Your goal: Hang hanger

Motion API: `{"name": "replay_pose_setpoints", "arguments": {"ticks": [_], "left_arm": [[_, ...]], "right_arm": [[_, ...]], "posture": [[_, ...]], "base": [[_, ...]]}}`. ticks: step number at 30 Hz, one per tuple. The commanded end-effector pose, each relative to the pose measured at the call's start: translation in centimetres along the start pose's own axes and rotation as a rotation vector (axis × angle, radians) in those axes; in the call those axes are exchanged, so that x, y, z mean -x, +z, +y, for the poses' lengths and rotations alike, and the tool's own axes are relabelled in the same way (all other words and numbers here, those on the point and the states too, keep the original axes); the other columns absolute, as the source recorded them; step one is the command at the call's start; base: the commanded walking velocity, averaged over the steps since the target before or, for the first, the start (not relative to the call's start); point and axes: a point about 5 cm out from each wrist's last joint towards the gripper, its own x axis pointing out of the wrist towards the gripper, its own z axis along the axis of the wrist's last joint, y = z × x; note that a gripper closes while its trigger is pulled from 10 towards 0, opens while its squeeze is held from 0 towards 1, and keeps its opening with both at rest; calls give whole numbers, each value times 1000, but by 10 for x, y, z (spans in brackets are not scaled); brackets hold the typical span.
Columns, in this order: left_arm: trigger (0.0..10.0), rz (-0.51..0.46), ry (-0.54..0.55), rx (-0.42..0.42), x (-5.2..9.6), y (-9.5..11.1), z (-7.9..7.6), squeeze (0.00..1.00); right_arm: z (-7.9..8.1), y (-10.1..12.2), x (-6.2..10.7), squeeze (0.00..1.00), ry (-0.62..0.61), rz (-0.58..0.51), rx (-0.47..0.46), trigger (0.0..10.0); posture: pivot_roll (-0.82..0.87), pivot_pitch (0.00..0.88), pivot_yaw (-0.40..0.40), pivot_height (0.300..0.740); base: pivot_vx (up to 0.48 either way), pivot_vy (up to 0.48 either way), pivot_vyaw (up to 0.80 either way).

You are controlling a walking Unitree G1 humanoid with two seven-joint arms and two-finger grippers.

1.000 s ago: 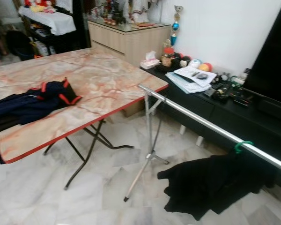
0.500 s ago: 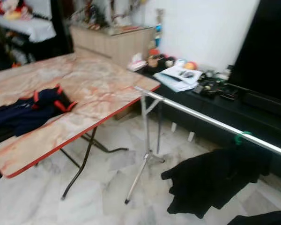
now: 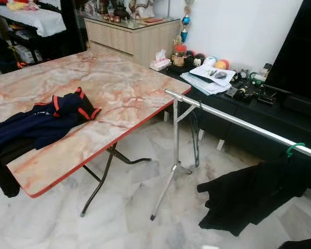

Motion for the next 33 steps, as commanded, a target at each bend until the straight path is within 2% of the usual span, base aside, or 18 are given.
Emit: {"name": "replay_pose_setpoints", "arguments": {"ticks": [1,8,11,16,33], "left_arm": [[10000,11,-10,-19,0,-1,-3,0],[10000,11,-9,-24,0,-1,-2,0],[10000,11,-9,-24,0,-1,-2,0],[10000,12,-10,-24,0,-2,-2,0],[10000,14,-9,-21,0,-2,-1,0]], "right_arm": [[-7,-7,2,0,-21,14,3,10000],[-9,-11,2,0,-23,24,19,10000],[-10,-12,3,0,-23,25,20,10000],[-9,-13,3,0,-21,20,17,10000],[-6,-11,2,0,-15,16,26,10000]], "posture": [[99,0,-3,740],[102,0,0,740],[102,0,1,740],[100,0,2,740],[102,0,1,740]], "base": [[0,0,0],[0,0,0],[0,368,0],[0,365,616],[0,379,0]]}}
